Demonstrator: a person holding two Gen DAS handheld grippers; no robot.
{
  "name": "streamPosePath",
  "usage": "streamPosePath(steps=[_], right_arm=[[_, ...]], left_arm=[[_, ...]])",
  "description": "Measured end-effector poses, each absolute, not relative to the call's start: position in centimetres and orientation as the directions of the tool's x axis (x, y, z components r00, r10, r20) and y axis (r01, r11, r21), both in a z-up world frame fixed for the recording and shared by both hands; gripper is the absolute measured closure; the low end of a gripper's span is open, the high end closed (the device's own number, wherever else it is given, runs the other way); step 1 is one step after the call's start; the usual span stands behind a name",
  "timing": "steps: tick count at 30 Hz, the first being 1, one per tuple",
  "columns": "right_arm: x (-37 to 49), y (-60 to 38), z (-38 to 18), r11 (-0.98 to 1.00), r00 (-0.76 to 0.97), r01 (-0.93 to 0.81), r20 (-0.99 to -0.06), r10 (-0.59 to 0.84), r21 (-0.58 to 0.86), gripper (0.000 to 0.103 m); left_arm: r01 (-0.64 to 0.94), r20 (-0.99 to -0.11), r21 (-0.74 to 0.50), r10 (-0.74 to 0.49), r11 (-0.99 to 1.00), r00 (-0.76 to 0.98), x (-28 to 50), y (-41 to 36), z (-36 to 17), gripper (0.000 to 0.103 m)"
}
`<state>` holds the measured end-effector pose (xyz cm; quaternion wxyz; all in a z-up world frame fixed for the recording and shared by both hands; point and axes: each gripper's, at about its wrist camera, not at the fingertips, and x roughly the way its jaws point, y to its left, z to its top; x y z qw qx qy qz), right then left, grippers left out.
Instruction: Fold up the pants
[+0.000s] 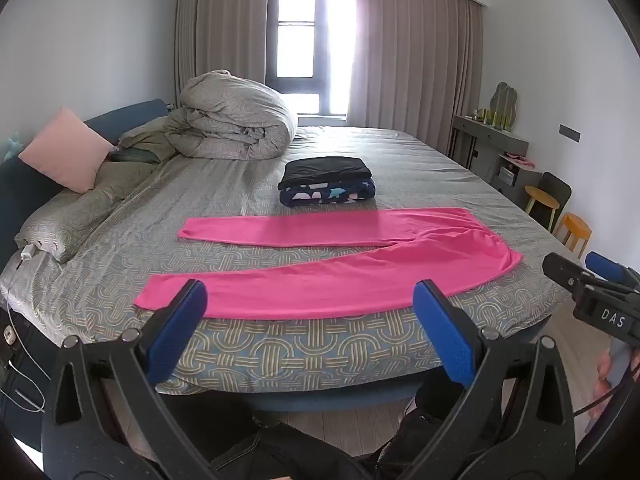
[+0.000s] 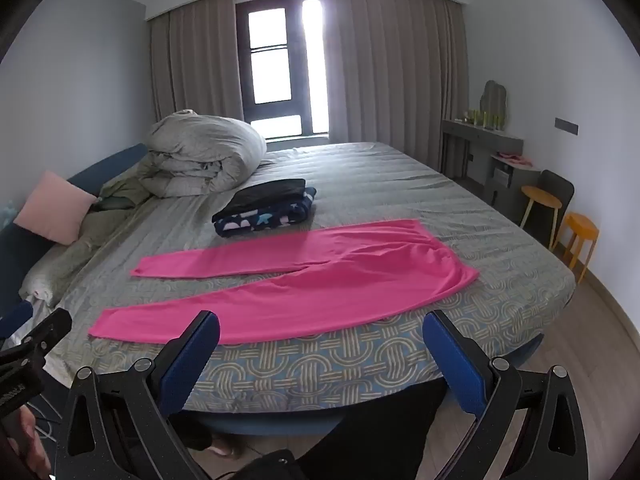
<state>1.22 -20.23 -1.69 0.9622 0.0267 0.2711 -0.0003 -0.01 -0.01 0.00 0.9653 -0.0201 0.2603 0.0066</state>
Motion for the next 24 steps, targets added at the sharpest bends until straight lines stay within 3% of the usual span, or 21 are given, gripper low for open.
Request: streamPosePath(steps=[24], right_arm=[[1.18,-20.19,-1.52,0.998,0.852,0.010,-0.523,0.020,0.054,0.000]], left_arm=[[-0.019,-0.506,-0.026,0.003,0.999,0.862,-0.36,-0.19,-0.07,0.001]])
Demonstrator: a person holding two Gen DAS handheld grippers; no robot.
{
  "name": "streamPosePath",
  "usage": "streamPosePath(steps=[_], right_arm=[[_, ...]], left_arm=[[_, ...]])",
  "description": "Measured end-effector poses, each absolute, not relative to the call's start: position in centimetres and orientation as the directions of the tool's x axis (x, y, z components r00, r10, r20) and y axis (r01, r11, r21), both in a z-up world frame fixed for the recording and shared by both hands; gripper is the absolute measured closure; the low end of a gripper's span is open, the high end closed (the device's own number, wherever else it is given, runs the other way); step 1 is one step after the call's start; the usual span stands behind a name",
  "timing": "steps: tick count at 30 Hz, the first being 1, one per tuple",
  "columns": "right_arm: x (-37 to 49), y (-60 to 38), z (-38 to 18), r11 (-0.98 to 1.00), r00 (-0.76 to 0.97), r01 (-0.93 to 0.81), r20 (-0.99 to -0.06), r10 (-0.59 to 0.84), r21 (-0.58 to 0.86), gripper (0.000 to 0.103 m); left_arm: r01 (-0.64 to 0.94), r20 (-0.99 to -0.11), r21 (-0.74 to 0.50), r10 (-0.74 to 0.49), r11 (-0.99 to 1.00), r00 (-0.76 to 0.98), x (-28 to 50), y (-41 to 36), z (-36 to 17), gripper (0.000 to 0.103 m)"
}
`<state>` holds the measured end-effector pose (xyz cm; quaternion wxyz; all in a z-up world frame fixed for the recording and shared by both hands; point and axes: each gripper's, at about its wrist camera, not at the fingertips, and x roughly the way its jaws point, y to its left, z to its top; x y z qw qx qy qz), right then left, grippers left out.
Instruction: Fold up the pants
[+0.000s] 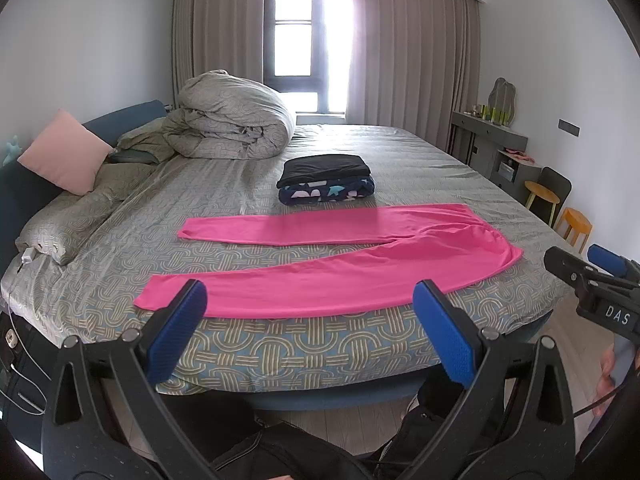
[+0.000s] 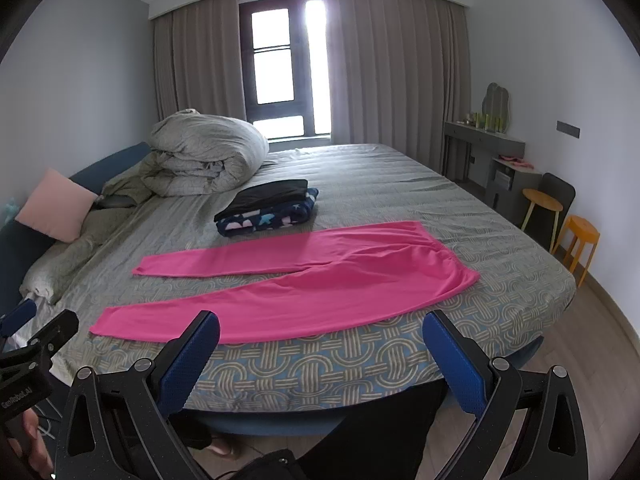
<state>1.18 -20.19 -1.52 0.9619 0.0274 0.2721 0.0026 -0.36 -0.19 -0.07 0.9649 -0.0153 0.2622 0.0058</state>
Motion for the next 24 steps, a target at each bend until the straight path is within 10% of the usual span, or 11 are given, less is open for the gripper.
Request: streamPosePath(steps=[24], right_arm=[[1.0,-19.2,-1.4,0.999,0.850,0.004,-0.526,0.020,0.044,0.000]], left_arm=[[-0.022,-0.513,-0.025,0.006,0.999,0.859,-0.1,-0.4,-0.5,0.001]])
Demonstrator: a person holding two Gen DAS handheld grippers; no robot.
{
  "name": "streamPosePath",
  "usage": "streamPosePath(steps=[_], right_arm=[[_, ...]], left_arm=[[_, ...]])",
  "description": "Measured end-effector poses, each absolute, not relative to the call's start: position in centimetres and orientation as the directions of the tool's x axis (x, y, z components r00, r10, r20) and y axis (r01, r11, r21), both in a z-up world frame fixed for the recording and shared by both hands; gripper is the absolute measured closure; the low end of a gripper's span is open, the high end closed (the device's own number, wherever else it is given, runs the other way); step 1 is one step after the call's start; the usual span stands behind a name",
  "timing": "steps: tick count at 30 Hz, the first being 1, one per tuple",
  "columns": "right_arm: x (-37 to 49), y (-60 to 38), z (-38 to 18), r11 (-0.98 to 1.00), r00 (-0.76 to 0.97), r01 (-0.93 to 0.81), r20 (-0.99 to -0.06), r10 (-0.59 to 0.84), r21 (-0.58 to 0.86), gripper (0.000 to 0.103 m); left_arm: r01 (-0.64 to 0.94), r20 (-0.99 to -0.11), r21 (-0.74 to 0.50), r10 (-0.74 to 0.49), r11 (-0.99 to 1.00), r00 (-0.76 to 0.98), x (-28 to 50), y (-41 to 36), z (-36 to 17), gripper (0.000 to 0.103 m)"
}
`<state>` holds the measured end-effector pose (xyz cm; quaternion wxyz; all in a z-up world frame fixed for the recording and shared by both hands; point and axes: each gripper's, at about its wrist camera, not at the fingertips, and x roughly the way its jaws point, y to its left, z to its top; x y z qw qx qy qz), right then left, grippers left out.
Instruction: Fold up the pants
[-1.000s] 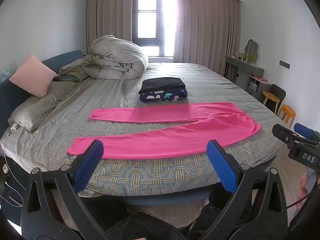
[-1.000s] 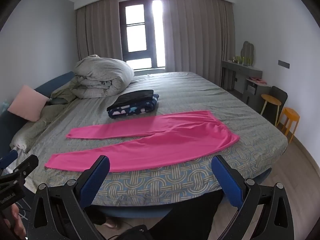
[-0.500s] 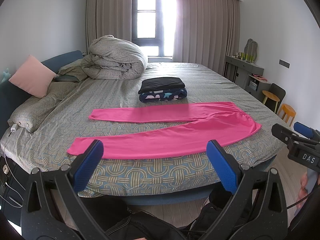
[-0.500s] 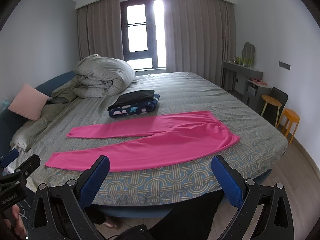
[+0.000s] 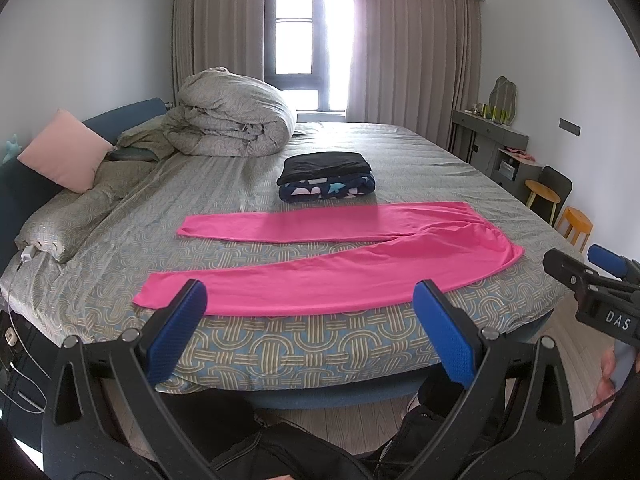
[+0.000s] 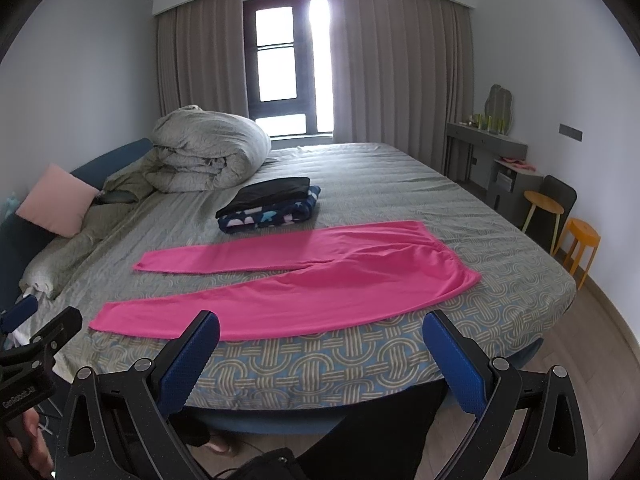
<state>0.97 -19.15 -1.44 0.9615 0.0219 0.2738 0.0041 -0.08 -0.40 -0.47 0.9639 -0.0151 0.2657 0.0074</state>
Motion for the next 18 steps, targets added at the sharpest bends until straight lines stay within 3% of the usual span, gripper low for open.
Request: streamPosePath(steps=[11,18], right_arm=[[1.6,-19.3,-2.3,0.999,0.842,-0.001,-0.540,0.023,0.041,0.000],[3.8,-20.8,-4.2,0.997,0.823,0.033,-0.568,0.013,0.070,0.000]], left_arm=[[-0.038,-0.526,-0.038,0.013,0.999,0.851,0.8,0.2,-1.0,0.001],[-0.074,-0.581,-0.039,0.037,0.996,0.813,3.9,1.3,-4.0,0.001]])
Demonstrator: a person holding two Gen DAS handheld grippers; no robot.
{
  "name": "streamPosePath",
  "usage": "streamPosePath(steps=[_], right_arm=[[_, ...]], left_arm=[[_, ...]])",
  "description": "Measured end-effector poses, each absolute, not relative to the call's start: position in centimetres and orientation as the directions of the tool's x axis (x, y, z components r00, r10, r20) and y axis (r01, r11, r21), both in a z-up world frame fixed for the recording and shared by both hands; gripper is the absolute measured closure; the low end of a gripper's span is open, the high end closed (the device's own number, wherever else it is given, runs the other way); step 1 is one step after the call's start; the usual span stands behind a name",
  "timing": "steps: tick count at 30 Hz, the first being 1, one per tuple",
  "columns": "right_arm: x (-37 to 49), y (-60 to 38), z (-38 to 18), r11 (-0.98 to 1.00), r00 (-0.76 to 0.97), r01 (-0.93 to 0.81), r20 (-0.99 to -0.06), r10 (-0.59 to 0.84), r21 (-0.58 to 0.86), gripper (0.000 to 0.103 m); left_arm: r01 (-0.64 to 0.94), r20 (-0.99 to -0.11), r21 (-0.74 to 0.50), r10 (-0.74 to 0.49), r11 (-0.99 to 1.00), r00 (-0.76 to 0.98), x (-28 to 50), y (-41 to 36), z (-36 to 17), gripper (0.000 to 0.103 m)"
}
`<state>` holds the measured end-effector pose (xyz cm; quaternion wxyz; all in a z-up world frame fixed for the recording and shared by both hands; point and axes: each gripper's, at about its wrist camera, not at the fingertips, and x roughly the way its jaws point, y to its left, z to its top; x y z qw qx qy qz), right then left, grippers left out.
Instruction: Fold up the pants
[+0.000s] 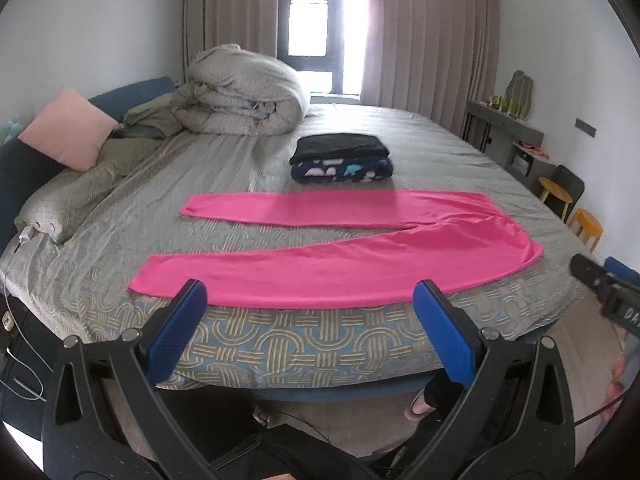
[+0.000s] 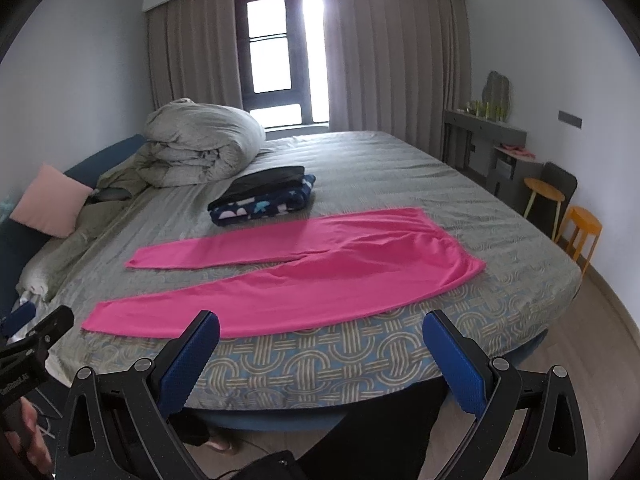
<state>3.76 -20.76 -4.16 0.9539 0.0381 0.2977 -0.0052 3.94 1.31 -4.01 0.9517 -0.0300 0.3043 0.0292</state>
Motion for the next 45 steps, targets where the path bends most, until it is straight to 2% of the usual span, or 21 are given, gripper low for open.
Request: streamPosePath(steps=[5,12,17,19,23,27,30,39,41,43,45], right_arm=[[5.2,-21.4,-5.7,0.994,0.825,0.041,-0.565,0.026,0.106,0.000],[6.2,-21.7,-7.3,0.986,0.891,0.011,-0.449,0.066,0.167,0.000],[8.5,-22.2,-9.3,0.975,0.874,-0.015,-0.470,0.120,0.221,0.000],[9.5,-22.7,-10.3,0.964,0.863,-0.022,-0.482,0.153,0.267,0.000],[11.4,-24.2,-12.5,0.938,0.838,0.002,-0.513,0.188,0.348,0.000],[13.6,-25.8,-14.8,0.916,0.796,0.052,-0.571,0.203,0.398,0.000],[15.1,-27.0,-16.1,0.890,0.772,0.084,-0.594,0.227,0.449,0.000],[18.4,-29.4,-18.4,0.829,0.734,0.149,-0.622,0.272,0.539,0.000],[19.0,-30.0,-18.7,0.803,0.731,0.156,-0.614,0.298,0.575,0.000],[19.6,-30.7,-19.0,0.788,0.724,0.164,-0.615,0.313,0.594,0.000],[20.2,-31.2,-19.4,0.773,0.714,0.164,-0.614,0.335,0.613,0.001]], left_arm=[[-0.063,-0.619,-0.065,0.009,0.996,0.785,6.1,1.6,-6.7,0.001],[-0.017,-0.582,-0.121,-0.057,0.992,0.811,7.8,3.1,-8.8,0.001],[-0.043,-0.616,-0.157,-0.064,0.987,0.786,9.9,5.5,-10.7,0.001],[-0.058,-0.631,-0.224,-0.099,0.973,0.770,10.6,7.1,-11.8,0.001],[-0.118,-0.644,-0.447,-0.228,0.887,0.730,11.8,11.4,-14.6,0.002],[-0.218,-0.676,-0.584,-0.319,0.782,0.665,13.2,14.4,-17.9,0.008],[-0.276,-0.669,-0.662,-0.382,0.697,0.638,13.6,16.0,-20.1,0.013],[-0.358,-0.582,-0.795,-0.452,0.489,0.676,15.9,19.3,-22.4,0.013],[-0.378,-0.580,-0.802,-0.451,0.463,0.678,16.4,19.9,-22.7,0.016],[-0.410,-0.623,-0.767,-0.420,0.494,0.660,17.1,20.1,-22.5,0.036],[-0.433,-0.648,-0.746,-0.403,0.507,0.646,17.5,20.3,-22.6,0.048]])
